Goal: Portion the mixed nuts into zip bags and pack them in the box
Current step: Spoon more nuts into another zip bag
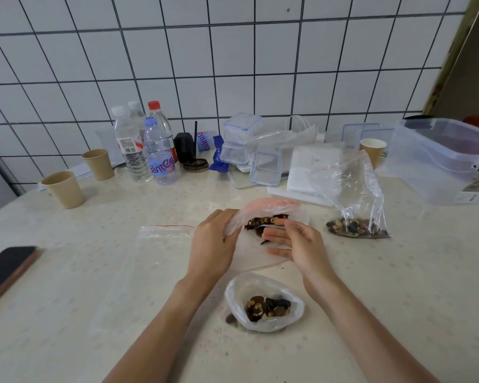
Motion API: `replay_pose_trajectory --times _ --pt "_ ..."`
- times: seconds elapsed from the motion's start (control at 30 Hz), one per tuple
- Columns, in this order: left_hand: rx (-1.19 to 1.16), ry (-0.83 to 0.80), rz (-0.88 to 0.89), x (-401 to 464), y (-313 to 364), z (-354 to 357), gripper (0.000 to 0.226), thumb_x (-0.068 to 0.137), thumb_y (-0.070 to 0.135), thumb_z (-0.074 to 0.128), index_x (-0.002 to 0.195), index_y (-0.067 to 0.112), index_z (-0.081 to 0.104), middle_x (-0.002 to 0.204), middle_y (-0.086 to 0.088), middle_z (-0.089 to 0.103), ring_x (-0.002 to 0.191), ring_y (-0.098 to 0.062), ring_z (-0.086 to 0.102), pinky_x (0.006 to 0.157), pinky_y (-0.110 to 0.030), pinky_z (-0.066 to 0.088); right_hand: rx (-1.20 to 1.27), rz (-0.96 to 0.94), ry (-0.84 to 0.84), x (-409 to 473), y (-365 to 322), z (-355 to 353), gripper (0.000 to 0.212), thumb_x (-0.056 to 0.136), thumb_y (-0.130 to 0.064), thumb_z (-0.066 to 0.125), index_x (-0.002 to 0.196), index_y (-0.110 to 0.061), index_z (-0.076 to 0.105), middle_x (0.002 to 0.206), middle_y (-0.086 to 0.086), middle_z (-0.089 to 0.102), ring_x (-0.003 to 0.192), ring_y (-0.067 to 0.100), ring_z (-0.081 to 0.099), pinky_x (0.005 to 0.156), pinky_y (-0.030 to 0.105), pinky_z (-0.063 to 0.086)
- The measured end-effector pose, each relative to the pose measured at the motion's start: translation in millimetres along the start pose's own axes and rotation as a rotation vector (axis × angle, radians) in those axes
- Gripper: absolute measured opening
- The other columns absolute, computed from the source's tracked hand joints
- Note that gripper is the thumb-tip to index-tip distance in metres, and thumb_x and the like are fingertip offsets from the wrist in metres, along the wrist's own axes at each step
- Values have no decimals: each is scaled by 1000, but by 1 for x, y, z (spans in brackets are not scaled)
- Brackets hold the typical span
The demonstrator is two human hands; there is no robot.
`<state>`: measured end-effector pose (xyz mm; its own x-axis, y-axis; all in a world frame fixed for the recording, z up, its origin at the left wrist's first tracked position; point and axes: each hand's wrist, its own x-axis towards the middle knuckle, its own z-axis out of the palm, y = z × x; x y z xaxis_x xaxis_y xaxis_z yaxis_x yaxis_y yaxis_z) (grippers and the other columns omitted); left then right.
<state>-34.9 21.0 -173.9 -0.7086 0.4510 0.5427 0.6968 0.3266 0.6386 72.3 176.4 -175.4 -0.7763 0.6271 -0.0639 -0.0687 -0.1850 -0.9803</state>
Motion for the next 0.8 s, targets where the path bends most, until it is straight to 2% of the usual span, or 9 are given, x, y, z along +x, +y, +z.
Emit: replay_pose_trajectory --times 0.1,0.2,0.33,0.47,0.57,0.67,0.8 --pt "-27 52 -73 1 -3 1 15 102 27 60 113 29 70 92 13 67 74 -6 62 63 -39 56 75 31 25 0 -3 0 33 111 -19 43 112 0 70 92 17 79 89 30 78 64 35 64" --pt "-72 82 -158 1 -6 2 16 104 33 54 112 31 68 96 13 69 72 -15 67 67 -45 59 104 31 57 -2 -5 -1 33 111 -19 43 108 1 69 87 21 78 84 33 78 62 37 63" --pt "-65 91 -186 0 -5 2 26 105 41 44 114 30 65 101 12 69 84 -12 67 77 -41 57 110 4 84 -6 -7 -3 34 111 -19 41 104 2 67 78 21 76 77 35 78 60 33 62" --pt "-38 47 -234 1 -1 -1 18 106 33 49 119 30 61 108 14 65 101 -12 64 83 -31 50 152 17 97 -11 -10 -4 39 112 -22 39 101 5 66 76 22 74 74 36 77 58 35 62" --pt "-28 -5 -281 0 2 -10 39 99 36 63 136 23 57 127 11 61 115 -12 59 97 -32 50 173 10 91 -17 -15 -7 42 112 -23 39 101 5 66 78 25 73 72 36 76 57 38 63" --pt "-18 7 -248 -8 11 -24 51 94 39 72 139 26 53 129 15 52 114 -4 53 95 -26 45 162 -23 81 -26 -26 -14 41 112 -24 39 102 5 66 79 25 74 72 37 76 56 38 63" --pt "35 110 -153 -24 26 -42 37 94 41 71 128 30 59 122 16 53 105 3 54 85 -22 46 145 -93 47 -45 -48 -29 40 112 -25 39 101 2 66 77 22 74 72 38 76 52 36 60"
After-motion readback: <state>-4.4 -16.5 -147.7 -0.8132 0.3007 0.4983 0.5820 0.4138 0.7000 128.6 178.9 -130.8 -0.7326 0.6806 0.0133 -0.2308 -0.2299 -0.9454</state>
